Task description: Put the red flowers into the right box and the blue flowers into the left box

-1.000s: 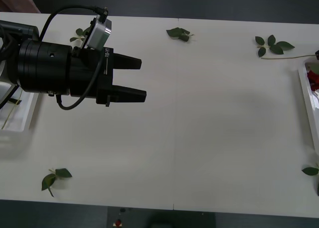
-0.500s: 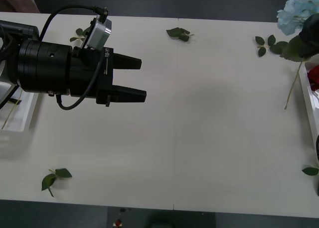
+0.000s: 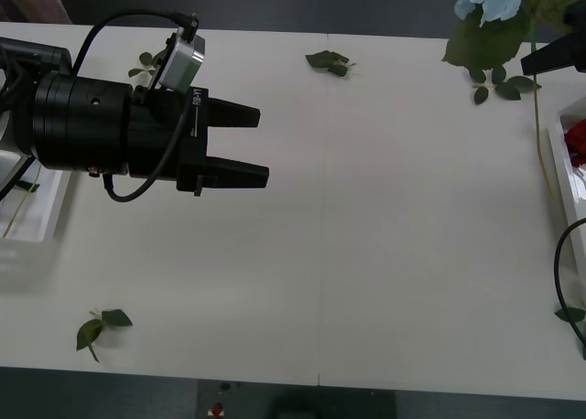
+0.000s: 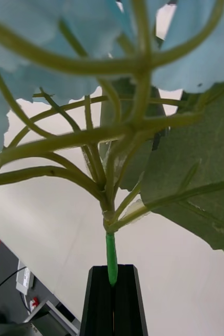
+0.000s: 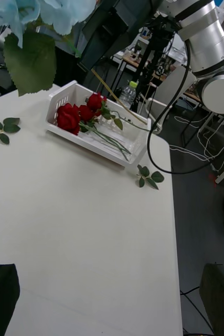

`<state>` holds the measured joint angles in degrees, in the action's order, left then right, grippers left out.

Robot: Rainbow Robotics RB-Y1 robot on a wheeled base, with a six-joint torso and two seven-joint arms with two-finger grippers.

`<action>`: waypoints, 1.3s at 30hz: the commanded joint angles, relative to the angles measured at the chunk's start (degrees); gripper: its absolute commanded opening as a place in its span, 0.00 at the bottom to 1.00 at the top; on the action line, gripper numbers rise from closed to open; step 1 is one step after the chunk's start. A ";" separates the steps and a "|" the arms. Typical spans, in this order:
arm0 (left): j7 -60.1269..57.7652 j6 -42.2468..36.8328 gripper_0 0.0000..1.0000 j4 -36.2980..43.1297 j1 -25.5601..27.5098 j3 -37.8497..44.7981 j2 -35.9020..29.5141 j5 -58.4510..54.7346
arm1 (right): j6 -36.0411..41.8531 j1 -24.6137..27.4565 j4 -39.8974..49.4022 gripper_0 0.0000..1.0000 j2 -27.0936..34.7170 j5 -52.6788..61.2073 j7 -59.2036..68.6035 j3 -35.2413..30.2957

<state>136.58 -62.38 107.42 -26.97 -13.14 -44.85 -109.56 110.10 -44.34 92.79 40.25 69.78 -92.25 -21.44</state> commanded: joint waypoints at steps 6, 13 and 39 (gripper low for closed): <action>0.62 0.24 1.00 1.57 -0.01 -0.04 -0.33 -0.30 | -0.10 -0.22 -0.16 0.00 -3.69 11.16 -6.28 -3.87; 0.62 0.24 1.00 1.57 -0.01 -0.04 -0.33 -0.30 | -3.66 -0.66 -0.60 0.00 -8.35 17.40 -4.26 -3.25; -19.68 1.38 1.00 1.13 -4.58 -1.18 1.43 -7.42 | -14.03 -4.53 -0.25 0.00 -20.12 28.04 7.26 3.34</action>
<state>122.13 -61.26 106.33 -27.97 -13.17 -43.12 -117.78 96.55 -45.70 91.52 21.54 97.42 -85.82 -17.18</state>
